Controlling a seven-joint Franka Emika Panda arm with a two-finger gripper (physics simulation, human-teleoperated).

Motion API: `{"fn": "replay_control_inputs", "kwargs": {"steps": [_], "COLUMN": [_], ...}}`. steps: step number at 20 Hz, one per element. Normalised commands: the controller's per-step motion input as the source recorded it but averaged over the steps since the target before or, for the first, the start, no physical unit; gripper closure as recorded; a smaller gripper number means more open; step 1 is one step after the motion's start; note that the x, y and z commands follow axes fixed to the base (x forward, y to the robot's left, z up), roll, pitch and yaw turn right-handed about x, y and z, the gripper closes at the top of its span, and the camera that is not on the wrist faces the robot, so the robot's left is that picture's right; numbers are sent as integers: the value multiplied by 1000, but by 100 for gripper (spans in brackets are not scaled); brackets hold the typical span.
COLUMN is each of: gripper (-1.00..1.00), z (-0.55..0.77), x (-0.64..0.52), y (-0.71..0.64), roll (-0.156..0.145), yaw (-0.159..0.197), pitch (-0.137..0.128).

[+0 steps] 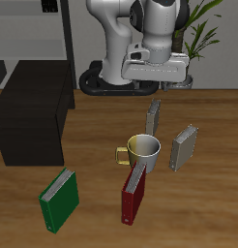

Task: Place the right yellow book upright on top of the shelf and place the white-yellow mug on top of the shelf

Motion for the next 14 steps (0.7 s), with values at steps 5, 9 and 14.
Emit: {"fn": "replay_control_inputs", "kwargs": {"steps": [5,9,14], "gripper": [-100,-100,-100], "z": [-140,-235,-198], "x": [-123,-95,20], "y": [0,112,96], "roll": [-50,-17,-3], "yaw": [-25,6,-26], "pitch": [-51,-35,10]}}
